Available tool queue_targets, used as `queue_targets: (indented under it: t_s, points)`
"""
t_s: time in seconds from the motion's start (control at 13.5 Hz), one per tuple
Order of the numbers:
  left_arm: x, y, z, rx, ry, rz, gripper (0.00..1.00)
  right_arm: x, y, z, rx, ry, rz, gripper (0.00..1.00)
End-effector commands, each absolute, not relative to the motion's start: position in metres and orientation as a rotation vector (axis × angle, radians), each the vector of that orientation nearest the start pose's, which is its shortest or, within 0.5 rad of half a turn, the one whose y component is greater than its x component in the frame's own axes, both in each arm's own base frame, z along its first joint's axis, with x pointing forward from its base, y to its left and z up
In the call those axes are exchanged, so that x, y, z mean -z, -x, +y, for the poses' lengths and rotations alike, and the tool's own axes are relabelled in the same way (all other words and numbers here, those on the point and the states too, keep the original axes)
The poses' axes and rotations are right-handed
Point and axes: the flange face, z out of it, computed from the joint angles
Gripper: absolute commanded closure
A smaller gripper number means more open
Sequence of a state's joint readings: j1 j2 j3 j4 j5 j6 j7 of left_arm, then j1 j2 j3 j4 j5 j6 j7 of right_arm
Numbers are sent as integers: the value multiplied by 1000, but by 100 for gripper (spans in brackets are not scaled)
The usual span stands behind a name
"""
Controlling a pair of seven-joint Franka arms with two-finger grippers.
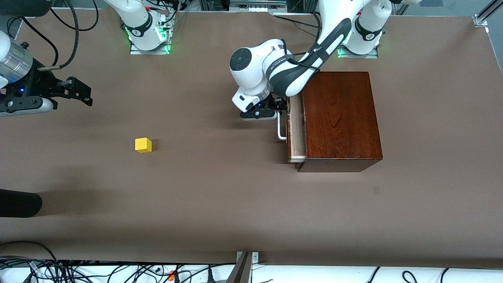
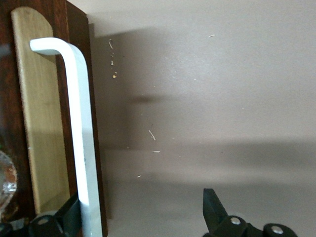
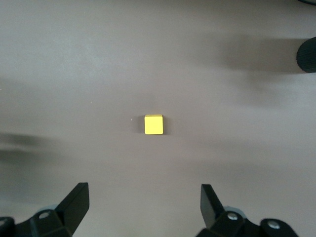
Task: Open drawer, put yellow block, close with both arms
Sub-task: 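Pull the drawer open by its handle with the left gripper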
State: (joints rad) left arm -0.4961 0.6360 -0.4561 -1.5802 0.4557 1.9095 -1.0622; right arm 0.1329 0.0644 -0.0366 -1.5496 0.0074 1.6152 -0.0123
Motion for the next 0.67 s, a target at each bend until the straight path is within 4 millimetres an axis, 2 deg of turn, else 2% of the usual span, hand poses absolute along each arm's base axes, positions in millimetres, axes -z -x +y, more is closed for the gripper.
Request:
queue_targets:
  t_s: [0.0, 0.59]
  points:
    - [-277, -431, -540, 23, 2920, 64, 0, -608, -578, 56, 10, 3142, -181, 0]
    - [-288, -436, -562, 43, 2971, 52, 0, -609, -578, 56, 20, 3142, -181, 0]
